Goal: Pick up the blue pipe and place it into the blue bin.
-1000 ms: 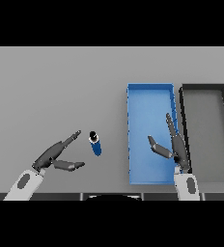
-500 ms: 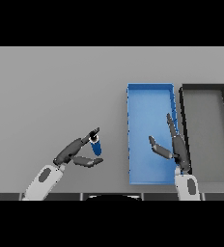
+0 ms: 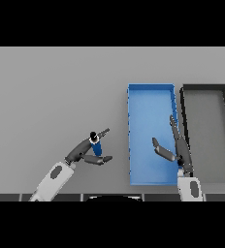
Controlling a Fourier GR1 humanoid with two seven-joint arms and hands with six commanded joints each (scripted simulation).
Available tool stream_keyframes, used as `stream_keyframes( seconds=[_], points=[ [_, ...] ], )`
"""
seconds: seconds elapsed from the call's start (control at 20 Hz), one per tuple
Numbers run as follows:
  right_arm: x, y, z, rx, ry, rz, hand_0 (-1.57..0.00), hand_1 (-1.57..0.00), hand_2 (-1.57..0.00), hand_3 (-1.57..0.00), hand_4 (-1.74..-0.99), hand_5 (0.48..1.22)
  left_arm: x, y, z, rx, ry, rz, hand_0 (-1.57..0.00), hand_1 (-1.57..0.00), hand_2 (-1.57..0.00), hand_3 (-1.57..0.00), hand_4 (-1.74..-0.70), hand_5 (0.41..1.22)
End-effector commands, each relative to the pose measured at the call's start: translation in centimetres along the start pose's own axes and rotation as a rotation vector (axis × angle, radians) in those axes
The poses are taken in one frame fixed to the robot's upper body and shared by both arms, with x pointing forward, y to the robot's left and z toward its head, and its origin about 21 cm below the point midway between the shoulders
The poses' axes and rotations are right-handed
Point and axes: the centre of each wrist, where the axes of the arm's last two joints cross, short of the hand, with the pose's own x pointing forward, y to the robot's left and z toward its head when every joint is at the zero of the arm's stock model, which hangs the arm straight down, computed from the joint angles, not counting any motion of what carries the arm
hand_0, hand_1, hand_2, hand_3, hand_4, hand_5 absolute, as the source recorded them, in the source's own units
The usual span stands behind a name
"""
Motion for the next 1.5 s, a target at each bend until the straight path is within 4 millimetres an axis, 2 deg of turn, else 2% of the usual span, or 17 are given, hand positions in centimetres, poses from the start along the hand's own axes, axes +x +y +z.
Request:
stream_keyframes(
  seconds=[0.0,0.05,0.1,0.2,0.25,0.35,0.5,0.65,0.85,0.95,1.15,1.35,1.45],
  points=[
    [-0.1,0.1,0.1,0.003,-0.01,-0.005,0.0,0.0,0.0,0.0,-1.213,0.655,-0.1,-0.4,-0.3,0.001,-0.006,0.033,0.0,-0.04,-0.15,-0.12,-1.19,0.55],
    [-0.4,0.2,0.1,0.003,-0.002,-0.01,0.0,0.0,0.0,0.0,-1.217,0.655,0.1,-0.4,-0.4,0.009,-0.025,0.058,-0.01,-0.16,-0.31,-0.28,-1.24,0.613],
    [-0.6,0.2,-0.1,0.004,0.003,-0.008,0.0,0.0,0.0,0.0,-1.22,0.656,-0.2,-0.7,-0.5,0.013,-0.033,0.093,-0.12,-0.32,-0.49,-0.53,-1.28,0.735],
    [-0.1,0.1,0.0,0.003,-0.019,-0.007,0.0,0.0,0.0,0.0,-1.219,0.657,-0.4,-0.8,-0.9,0.028,-0.031,0.111,-0.6,-0.75,-0.87,-0.91,-1.44,0.91],
    [-0.1,0.1,-0.2,0.006,-0.018,-0.011,0.0,0.0,0.0,0.0,-1.224,0.658,-0.3,-0.9,-0.8,0.02,-0.029,0.114,-0.8,-0.92,-1.01,-1.03,-1.5,0.972],
    [0.0,0.0,-0.1,0.0,-0.013,-0.025,0.0,0.0,0.0,0.0,-1.233,0.66,-0.2,-1.6,-0.5,0.012,-0.05,0.115,-1.07,-1.15,-1.21,-1.19,-1.58,1.062],
    [0.2,0.1,-0.4,0.011,-0.009,-0.037,0.0,0.0,0.0,0.0,-1.222,0.646,0.2,-2.1,-0.8,0.012,-0.072,0.082,-1.32,-1.36,-1.39,-1.38,-1.51,1.139],
    [0.1,0.1,-0.4,0.007,0.004,-0.037,0.0,0.0,0.0,0.0,-1.217,0.631,0.8,-2.2,-0.9,0.026,-0.148,0.074,-1.44,-1.46,-1.48,-1.47,-1.48,1.179],
    [0.0,0.2,-0.7,0.002,0.003,-0.03,0.0,0.0,0.0,0.0,-1.226,0.636,3.7,-1.5,-1.8,0.044,-0.263,0.078,-1.52,-1.53,-1.53,-1.53,-1.47,1.204],
    [0.3,0.3,-0.8,0.002,-0.009,-0.016,0.0,0.0,0.0,0.0,-1.213,0.639,5.2,-1.6,-2.0,0.027,-0.284,0.079,-1.54,-1.54,-1.55,-1.55,-1.47,1.21],
    [-0.3,-0.2,-0.6,0.007,0.006,0.01,0.0,0.0,0.0,0.0,-1.176,0.643,7.8,-2.0,-2.6,-0.029,-0.332,0.066,-1.56,-1.56,-1.56,-1.56,-1.47,1.217],
    [-0.1,-0.4,-0.6,-0.004,-0.011,0.011,0.0,0.0,0.0,0.0,-1.155,0.642,9.1,-2.2,-2.8,-0.049,-0.324,0.043,-1.57,-1.57,-1.57,-1.57,-1.47,1.219],
    [-0.4,-0.4,-0.1,-0.018,-0.007,0.019,0.0,0.0,0.0,0.0,-1.145,0.643,9.1,-2.2,-2.7,-0.044,-0.317,0.037,-1.57,-1.57,-1.57,-1.57,-1.47,1.22]
  ],
)
